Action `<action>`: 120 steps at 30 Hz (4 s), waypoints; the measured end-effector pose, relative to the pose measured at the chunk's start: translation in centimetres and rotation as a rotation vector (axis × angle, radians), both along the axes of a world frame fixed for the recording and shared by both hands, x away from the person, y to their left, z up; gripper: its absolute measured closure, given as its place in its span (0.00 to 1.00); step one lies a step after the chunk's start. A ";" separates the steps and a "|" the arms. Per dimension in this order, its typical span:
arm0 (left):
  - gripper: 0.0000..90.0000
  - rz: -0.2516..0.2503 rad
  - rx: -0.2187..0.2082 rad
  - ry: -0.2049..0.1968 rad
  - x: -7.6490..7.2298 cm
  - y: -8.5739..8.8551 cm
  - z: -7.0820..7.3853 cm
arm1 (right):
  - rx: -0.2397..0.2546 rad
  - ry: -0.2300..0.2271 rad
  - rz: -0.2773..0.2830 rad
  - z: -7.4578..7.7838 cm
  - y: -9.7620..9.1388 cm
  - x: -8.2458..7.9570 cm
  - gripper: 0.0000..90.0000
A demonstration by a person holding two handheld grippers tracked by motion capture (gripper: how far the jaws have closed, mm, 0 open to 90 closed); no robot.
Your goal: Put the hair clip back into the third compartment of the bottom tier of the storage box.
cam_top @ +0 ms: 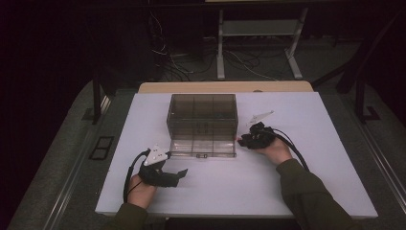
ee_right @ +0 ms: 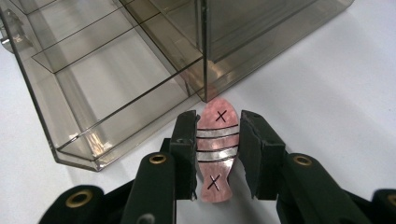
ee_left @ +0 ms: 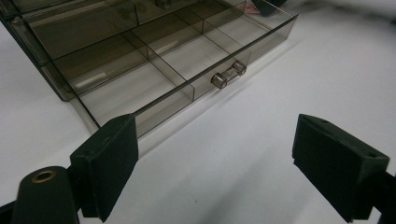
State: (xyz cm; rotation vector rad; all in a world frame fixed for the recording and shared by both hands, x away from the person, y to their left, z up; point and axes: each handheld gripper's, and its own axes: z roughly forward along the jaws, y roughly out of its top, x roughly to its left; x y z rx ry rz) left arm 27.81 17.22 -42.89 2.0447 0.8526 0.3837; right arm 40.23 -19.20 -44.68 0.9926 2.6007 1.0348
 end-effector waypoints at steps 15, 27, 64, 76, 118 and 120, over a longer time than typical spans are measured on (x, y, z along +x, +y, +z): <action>0.15 -0.001 0.000 -0.001 0.0 0.0 0.0 | 0.005 -0.006 0.002 0.9 -0.6 -0.2 0.74; 0.15 0.000 -0.001 -0.001 0.0 0.0 0.0 | 0.020 -0.010 0.013 1.7 -1.0 -0.4 0.74; 0.15 -0.003 -0.001 0.000 0.0 0.0 0.0 | 0.103 -0.010 0.080 4.3 -1.4 -2.0 0.74; 0.15 -0.005 0.002 0.001 0.0 -0.1 0.0 | 0.118 -0.015 0.098 4.9 -0.6 -2.2 0.74; 0.15 -0.012 0.006 0.004 0.1 -0.1 -0.2 | 0.099 0.000 0.164 4.2 4.6 -1.3 0.74; 0.15 -0.013 0.004 0.004 0.0 -0.1 -0.2 | 0.098 -0.001 0.163 4.0 4.7 -1.3 0.74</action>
